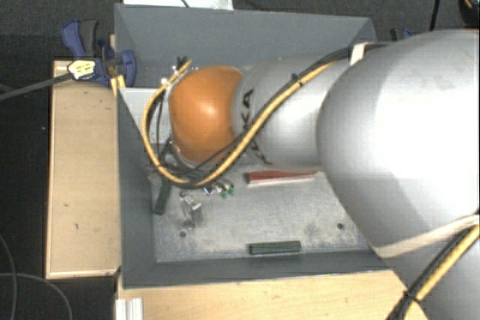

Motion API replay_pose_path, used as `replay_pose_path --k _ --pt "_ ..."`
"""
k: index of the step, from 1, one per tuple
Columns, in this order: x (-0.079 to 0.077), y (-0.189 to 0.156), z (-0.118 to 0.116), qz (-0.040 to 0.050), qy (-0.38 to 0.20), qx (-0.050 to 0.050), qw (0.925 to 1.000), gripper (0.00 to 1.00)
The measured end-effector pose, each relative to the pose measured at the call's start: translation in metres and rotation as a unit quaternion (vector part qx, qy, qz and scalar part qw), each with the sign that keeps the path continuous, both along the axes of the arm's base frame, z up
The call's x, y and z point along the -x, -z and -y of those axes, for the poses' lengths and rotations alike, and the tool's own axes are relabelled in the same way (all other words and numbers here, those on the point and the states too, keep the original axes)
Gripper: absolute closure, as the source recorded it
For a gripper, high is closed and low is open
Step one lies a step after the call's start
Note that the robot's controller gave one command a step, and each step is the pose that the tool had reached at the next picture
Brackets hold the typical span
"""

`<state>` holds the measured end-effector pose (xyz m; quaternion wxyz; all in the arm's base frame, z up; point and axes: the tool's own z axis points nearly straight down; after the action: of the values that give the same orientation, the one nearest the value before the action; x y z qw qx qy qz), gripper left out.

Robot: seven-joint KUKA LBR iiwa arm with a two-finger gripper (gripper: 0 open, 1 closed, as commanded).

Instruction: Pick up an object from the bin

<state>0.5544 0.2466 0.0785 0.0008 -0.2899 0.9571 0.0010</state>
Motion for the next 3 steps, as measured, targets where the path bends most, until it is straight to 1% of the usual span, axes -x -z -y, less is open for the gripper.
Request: replay_pose_path --k 1,2,3 --pt "-0.003 0.008 0.01 -0.0012 0.059 0.001 0.9983 0.0" --pt "-0.022 0.008 0.079 -0.0012 0.178 0.002 0.984 0.0" --pt "-0.034 -0.011 0.165 0.0008 0.173 0.002 0.9848 0.0"
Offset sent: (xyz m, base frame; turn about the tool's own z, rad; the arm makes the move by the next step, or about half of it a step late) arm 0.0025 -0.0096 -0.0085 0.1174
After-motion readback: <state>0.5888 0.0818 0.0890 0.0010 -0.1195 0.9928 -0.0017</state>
